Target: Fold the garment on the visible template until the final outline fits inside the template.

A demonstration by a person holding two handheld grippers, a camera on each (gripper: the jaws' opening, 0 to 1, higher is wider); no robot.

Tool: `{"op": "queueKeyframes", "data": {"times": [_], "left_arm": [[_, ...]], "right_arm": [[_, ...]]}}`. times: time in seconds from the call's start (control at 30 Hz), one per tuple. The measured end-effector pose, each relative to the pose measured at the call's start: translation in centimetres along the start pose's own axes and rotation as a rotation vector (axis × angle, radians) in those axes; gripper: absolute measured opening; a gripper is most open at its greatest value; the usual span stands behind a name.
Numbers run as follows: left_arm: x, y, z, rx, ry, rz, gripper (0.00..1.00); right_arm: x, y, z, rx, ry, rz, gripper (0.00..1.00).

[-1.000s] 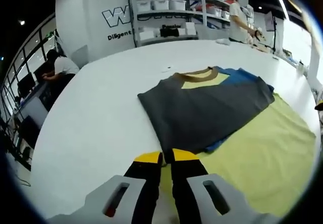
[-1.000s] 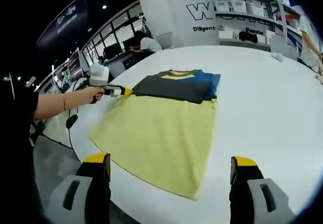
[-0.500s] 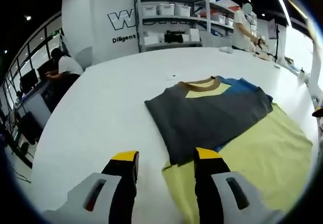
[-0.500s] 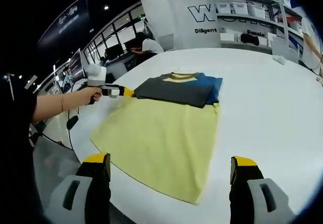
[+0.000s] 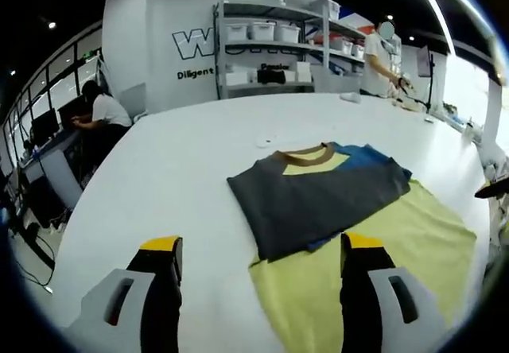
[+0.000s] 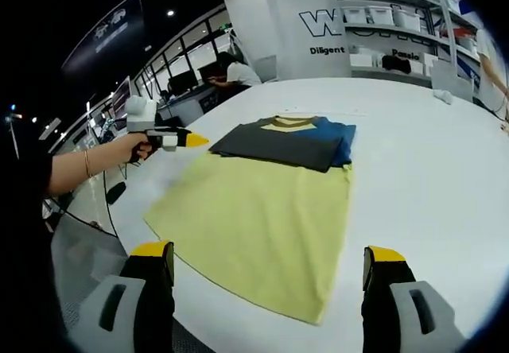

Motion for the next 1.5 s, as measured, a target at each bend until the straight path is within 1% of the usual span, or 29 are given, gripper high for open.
{"op": "queueKeyframes", "data": {"times": [0.2,0.23,0.4,0.6,0.77,0.8,0.87,0.97,1.03,1.1,1.2,1.33,1.4,1.47,1.5], "left_arm": [[0.5,-1.5,1.5,0.017,0.017,-0.006,0.98],[0.6,-1.7,1.6,0.019,0.02,-0.005,0.99],[1.2,-2.8,2.7,0.044,0.037,-0.026,0.99],[1.6,-4.5,3.5,0.048,0.056,-0.025,0.99],[2.6,-5.6,3.5,0.064,0.028,-0.029,0.99],[3.0,-5.9,3.6,0.064,0.021,-0.04,0.99],[3.6,-6.2,3.9,0.073,0.035,-0.061,0.97],[5.1,-6.7,4.2,0.079,0.031,-0.103,0.96],[5.8,-7.2,4.5,0.079,0.026,-0.104,0.96],[6.7,-7.7,4.8,0.086,0.003,-0.121,0.96],[7.2,-8.2,5.6,0.102,-0.007,-0.138,0.95],[7.8,-9.0,6.0,0.1,-0.009,-0.155,0.93],[8.4,-9.3,6.3,0.101,-0.024,-0.179,0.91],[9.4,-9.7,6.5,0.099,-0.042,-0.218,0.88],[9.8,-9.8,6.6,0.102,-0.043,-0.228,0.86]], "right_arm": [[0.4,0.1,-0.2,0.0,-0.021,-0.014,0.99],[0.4,0.1,-0.2,0.0,-0.021,-0.014,0.99],[0.7,0.0,-0.1,0.006,-0.043,-0.017,0.99],[1.4,0.0,-0.2,0.008,-0.057,-0.03,0.99],[1.9,0.1,-0.3,0.009,-0.064,-0.043,0.99],[2.1,0.1,-0.4,0.006,-0.063,-0.047,0.99],[2.5,0.1,-0.6,0.003,-0.077,-0.06,0.99],[3.3,0.2,-0.8,-0.004,-0.082,-0.079,0.99],[3.6,0.3,-0.9,-0.006,-0.08,-0.089,0.99],[3.9,0.3,-1.0,-0.008,-0.079,-0.096,0.98],[4.4,0.4,-1.0,-0.008,-0.093,-0.111,0.98],[4.8,0.4,-0.7,-0.001,-0.091,-0.118,0.98],[5.0,0.4,-0.6,-0.001,-0.08,-0.122,0.97],[5.2,0.3,-0.6,0.0,-0.068,-0.122,0.96],[5.2,0.3,-0.5,0.003,-0.059,-0.123,0.95]]}}
Point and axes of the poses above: the point that each gripper's makers call its tool centre point, and the gripper's own axes: y roughly forward along the fingers, z roughly to its right, x roughly out of its underside, the point moved 2 cm from there along -y, roughly backward along the fingers, and after that the axes turned 11 degrees about x, right-handed, at the moved point
